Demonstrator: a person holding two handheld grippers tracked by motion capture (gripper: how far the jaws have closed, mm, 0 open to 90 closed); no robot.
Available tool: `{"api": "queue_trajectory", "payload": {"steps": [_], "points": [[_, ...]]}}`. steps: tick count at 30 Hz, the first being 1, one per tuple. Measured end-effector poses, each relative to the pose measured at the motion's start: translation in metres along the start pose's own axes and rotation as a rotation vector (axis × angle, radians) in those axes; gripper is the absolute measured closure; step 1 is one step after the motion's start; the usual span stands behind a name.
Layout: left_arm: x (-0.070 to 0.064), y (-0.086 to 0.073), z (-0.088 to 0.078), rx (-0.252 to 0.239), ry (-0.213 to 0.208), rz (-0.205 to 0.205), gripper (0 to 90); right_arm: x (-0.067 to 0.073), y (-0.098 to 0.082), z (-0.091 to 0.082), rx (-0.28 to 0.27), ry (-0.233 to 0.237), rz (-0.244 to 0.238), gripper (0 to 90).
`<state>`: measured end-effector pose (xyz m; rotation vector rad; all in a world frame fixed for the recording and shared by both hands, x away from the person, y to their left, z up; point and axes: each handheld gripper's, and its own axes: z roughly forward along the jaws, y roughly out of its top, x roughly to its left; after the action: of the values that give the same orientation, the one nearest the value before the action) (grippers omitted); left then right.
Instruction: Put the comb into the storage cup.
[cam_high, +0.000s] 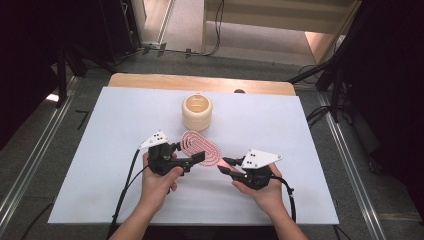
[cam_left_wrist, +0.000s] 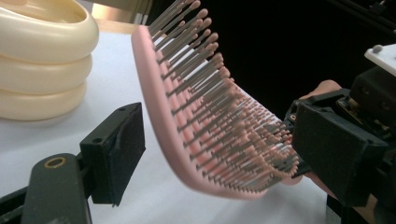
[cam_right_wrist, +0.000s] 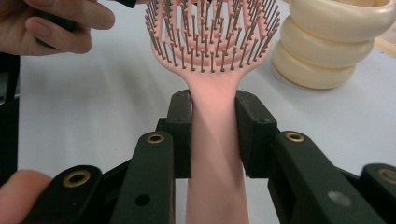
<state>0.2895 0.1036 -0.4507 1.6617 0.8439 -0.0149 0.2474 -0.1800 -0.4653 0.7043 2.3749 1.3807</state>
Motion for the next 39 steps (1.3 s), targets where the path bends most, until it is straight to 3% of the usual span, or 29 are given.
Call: {"api": "queue_trajectory", "payload": {"steps": [9, 12, 16, 33, 39], "points": [[0.000, 0.001, 0.000, -0.005, -0.002, -0.026, 24.6, 0.007, 0.001, 0.005, -0.008, 0.006, -0.027, 67.6], [0.000, 0.001, 0.000, -0.007, 0.027, -0.042, 30.3, 0.009, 0.001, 0.006, -0.009, 0.009, -0.037, 67.6], [0.001, 0.001, 0.000, -0.002, 0.033, -0.056, 35.0, 0.011, 0.001, 0.008, -0.014, 0.005, -0.046, 67.6], [0.005, 0.002, -0.003, -0.010, -0.050, -0.103, 54.5, 0.016, -0.003, 0.010, -0.040, -0.028, -0.069, 67.5], [0.004, 0.004, -0.007, -0.021, -0.070, -0.083, 60.9, 0.021, -0.006, 0.015, -0.042, -0.062, -0.110, 67.4]]}}
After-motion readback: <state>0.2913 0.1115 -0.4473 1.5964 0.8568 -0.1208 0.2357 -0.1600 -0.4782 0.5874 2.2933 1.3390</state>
